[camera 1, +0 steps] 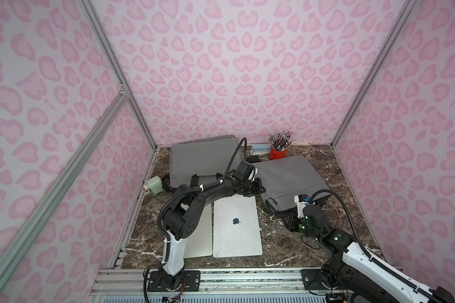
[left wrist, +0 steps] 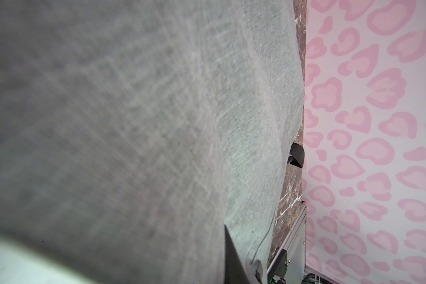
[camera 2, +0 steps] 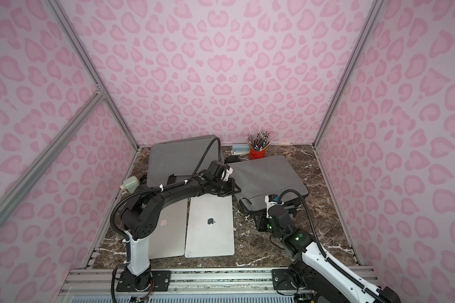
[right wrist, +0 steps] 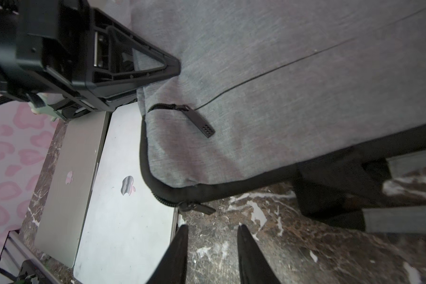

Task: Open the zippered laptop bag and take out the laptop
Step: Unzip the zipper on the zippered laptop bag.

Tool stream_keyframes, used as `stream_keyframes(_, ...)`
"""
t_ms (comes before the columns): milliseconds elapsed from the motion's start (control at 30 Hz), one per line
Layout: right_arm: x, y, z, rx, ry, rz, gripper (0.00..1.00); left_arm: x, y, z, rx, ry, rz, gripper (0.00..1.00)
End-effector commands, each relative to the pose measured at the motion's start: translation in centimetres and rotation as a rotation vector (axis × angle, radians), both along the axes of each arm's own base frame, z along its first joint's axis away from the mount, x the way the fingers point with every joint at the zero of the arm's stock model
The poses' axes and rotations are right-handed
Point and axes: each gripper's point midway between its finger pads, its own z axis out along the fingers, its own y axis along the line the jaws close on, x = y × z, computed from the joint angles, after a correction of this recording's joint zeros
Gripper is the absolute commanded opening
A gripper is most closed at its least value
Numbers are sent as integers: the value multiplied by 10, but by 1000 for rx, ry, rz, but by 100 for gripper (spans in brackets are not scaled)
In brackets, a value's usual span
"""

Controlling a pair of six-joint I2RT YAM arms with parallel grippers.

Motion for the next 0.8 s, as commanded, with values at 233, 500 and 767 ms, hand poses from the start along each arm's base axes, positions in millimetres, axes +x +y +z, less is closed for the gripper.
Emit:
stream_keyframes(233,-5,15,-16,28,-14,228,44,0,-14,9,-53,-15,-74,2)
stream_keyframes(500,3,10,-25,10,-47,250,54,1,-19,11,-67,-5,-111,2)
stream_keyframes(767,17,22,-22,26,-73,328,56,0,-19,10,-68,6,-123,2)
